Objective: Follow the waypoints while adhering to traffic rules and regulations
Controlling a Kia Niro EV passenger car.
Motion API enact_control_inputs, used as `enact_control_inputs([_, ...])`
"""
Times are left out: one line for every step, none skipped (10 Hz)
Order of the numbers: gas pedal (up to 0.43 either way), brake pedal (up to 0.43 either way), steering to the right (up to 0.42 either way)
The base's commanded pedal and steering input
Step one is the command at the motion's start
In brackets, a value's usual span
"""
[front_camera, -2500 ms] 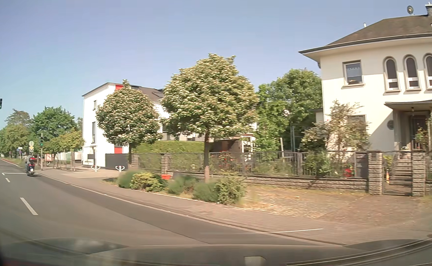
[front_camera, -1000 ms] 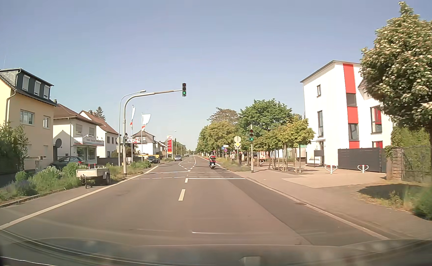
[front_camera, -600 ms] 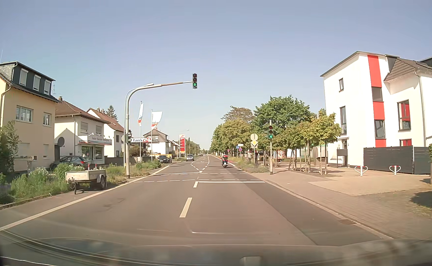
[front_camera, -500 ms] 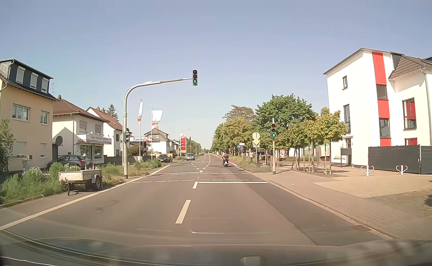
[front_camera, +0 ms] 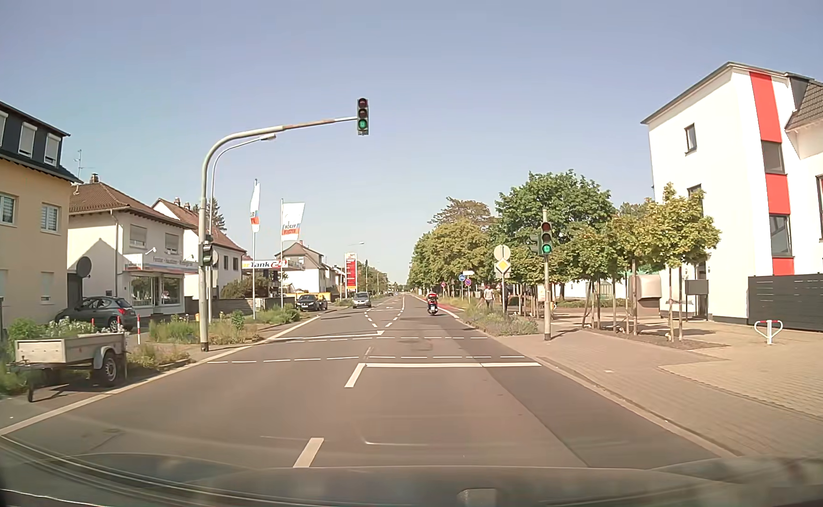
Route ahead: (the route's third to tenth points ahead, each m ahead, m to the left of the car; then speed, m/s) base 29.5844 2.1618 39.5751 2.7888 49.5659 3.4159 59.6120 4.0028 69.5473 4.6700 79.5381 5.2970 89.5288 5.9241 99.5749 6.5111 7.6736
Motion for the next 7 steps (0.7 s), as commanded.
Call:
enact_control_inputs([0.311, 0.018, -0.014])
enact_control_inputs([0.311, 0.018, -0.013])
enact_control_inputs([0.311, 0.018, -0.013])
enact_control_inputs([0.311, 0.018, -0.013])
enact_control_inputs([0.311, 0.018, -0.013])
enact_control_inputs([0.311, 0.018, -0.013])
enact_control_inputs([0.311, 0.018, -0.014])
